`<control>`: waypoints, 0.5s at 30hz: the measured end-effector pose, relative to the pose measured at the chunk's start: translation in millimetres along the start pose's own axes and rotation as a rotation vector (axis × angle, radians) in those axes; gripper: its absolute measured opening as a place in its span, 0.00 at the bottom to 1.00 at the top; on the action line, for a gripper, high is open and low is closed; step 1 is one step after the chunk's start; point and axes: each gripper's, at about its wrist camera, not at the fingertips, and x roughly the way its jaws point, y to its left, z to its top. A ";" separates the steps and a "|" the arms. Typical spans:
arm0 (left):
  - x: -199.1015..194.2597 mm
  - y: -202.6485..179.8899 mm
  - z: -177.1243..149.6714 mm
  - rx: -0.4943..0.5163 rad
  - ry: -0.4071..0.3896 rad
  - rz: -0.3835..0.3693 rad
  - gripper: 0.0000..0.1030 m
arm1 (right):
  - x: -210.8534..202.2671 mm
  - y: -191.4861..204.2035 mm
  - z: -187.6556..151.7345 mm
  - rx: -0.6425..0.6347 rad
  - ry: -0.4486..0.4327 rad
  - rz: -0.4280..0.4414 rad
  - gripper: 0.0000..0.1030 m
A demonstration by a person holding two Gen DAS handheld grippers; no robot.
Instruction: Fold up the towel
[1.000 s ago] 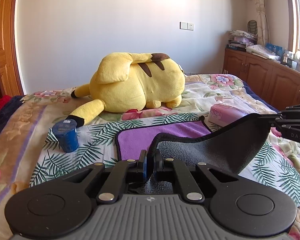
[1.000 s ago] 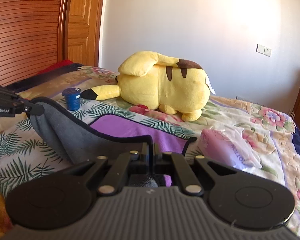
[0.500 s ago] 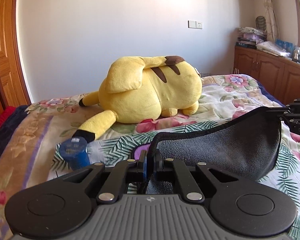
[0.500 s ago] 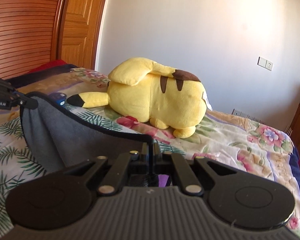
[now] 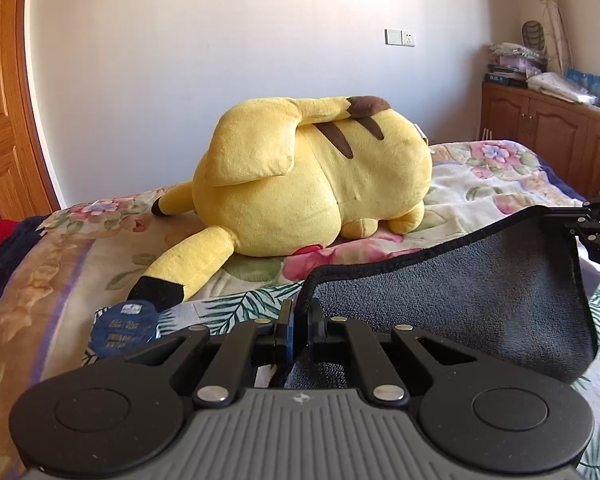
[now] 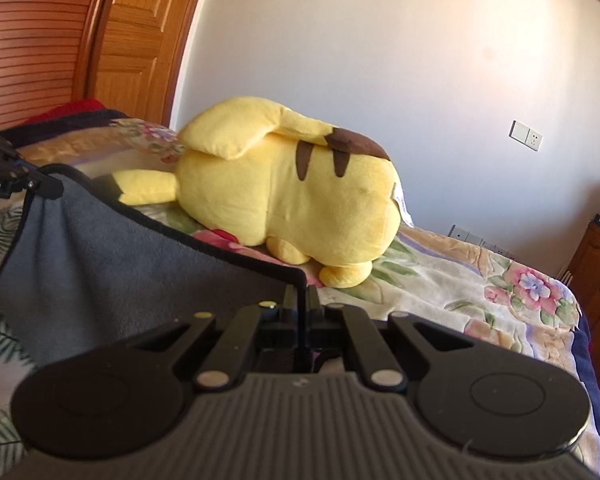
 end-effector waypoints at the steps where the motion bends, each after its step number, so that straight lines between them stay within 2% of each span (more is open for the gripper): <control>1: 4.8 -0.5 0.4 0.003 0.002 0.001 0.00 | 3.8 -0.3 -1.1 -0.003 0.002 -0.004 0.03; 15: 76.6 -7.2 -13.9 0.029 0.057 0.011 0.00 | 63.7 -4.7 -37.0 0.021 0.078 -0.028 0.04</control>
